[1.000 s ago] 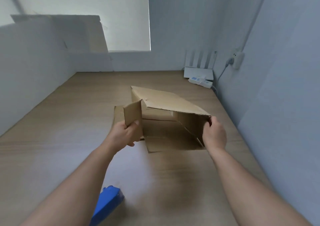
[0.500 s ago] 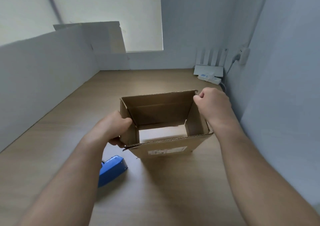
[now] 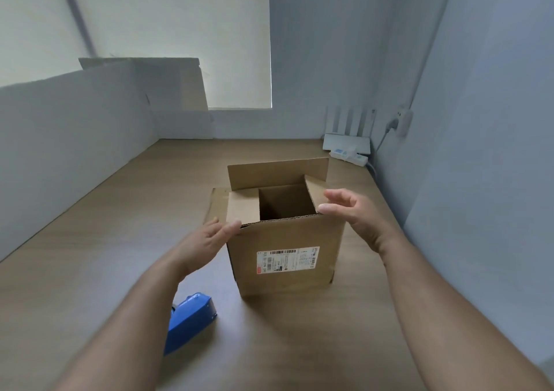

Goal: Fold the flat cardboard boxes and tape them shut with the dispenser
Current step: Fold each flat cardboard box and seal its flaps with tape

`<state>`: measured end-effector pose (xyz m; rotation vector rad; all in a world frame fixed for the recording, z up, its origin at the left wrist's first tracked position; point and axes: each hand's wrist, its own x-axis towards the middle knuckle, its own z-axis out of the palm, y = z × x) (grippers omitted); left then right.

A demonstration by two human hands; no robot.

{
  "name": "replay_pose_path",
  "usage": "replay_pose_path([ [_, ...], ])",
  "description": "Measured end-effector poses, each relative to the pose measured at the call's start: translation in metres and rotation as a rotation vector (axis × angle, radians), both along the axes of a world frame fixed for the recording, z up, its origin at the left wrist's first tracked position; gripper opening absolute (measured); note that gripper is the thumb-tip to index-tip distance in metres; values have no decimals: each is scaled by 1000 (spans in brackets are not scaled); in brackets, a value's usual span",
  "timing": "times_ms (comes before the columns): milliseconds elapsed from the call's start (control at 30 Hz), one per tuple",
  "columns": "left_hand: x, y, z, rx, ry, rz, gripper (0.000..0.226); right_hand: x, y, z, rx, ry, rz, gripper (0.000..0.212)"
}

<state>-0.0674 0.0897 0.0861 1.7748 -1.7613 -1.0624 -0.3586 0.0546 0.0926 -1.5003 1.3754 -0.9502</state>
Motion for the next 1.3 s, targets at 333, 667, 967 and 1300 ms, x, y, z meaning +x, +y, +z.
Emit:
replay_pose_path([
  [333, -19, -45, -24, -212, -51, 320, 71, -2, -34, -7, 30, 224, -173, 82],
  [667, -15, -82, -43, 155, 291, 463, 106, 0, -62, -19, 287, 173, -117, 100],
  [967, -37, -87, -44, 124, 423, 426, 52, 3, -85, -19, -43, 97, -197, 60],
  [1300, -44, -80, -32, 150, 426, 483, 64, 1, -55, -38, -29, 315, -185, 35],
])
